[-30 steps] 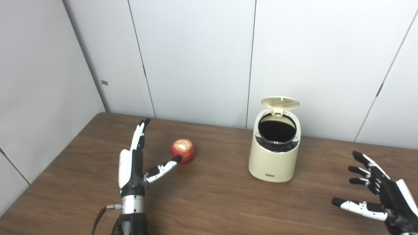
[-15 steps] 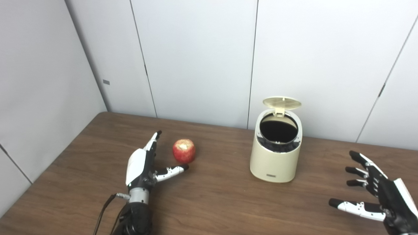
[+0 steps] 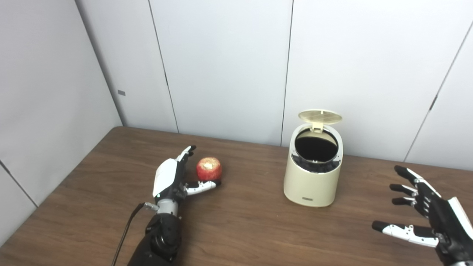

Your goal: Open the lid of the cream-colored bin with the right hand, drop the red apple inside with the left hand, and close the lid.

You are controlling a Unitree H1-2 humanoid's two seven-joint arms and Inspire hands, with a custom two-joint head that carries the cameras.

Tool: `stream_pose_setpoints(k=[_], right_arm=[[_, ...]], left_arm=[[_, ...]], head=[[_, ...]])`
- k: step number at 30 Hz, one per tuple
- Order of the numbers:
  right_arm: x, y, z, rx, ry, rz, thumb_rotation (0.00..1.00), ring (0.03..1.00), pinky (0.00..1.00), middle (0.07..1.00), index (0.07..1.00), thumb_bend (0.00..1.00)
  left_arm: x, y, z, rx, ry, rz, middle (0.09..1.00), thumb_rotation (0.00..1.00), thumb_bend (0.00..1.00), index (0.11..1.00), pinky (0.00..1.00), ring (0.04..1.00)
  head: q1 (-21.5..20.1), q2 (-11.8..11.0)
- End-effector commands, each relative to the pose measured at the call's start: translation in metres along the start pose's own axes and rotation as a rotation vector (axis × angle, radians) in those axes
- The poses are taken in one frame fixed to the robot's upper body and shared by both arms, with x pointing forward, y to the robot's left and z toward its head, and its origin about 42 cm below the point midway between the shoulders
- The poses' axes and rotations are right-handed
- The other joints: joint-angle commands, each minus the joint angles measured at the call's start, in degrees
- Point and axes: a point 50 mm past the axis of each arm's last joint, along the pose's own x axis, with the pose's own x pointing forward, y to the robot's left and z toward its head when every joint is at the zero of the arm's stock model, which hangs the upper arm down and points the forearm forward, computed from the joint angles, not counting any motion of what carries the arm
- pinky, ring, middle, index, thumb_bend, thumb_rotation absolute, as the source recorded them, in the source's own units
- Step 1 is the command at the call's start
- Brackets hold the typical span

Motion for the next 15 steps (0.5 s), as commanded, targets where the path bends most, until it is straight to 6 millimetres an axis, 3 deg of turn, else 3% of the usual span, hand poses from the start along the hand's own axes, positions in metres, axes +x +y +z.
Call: stream_pose_setpoints(k=[1,7,13,14,15], right_arm=[[0.006,-0.006,0.018,-0.007,-0.067,-0.02,0.0,0.782,0.64,0.898,0.848,0.75],[0.005,-0.006,0.026,-0.014,-0.054,-0.03,0.0,0.778,0.64,0.898,0.854,0.75],[0.003,-0.007,0.032,-0.018,-0.05,-0.031,0.0,0.772,0.65,0.9,0.864,0.73],[0.003,-0.008,0.032,-0.014,-0.047,-0.032,0.0,0.777,0.66,0.905,0.868,0.72],[0.003,-0.008,0.033,-0.011,-0.044,-0.033,0.0,0.781,0.67,0.909,0.87,0.72]], left_arm=[[0.01,-0.002,0.011,0.004,-0.041,-0.008,0.842,0.34,0.97,0.904,0.69,0.837],[0.011,-0.015,0.014,-0.001,-0.058,-0.061,0.779,0.33,0.92,0.84,0.63,0.764],[0.009,-0.02,0.014,0.081,-0.099,-0.095,0.575,0.16,0.85,0.675,0.55,0.59],[0.008,-0.021,0.013,0.103,-0.1,-0.094,0.535,0.11,0.69,0.586,0.52,0.554],[0.008,-0.021,0.013,0.116,-0.1,-0.093,0.494,0.06,0.61,0.557,0.5,0.526]], head=[[0.0,0.1],[-0.5,0.5],[-0.6,0.9],[-0.6,0.9],[-0.6,0.9]])
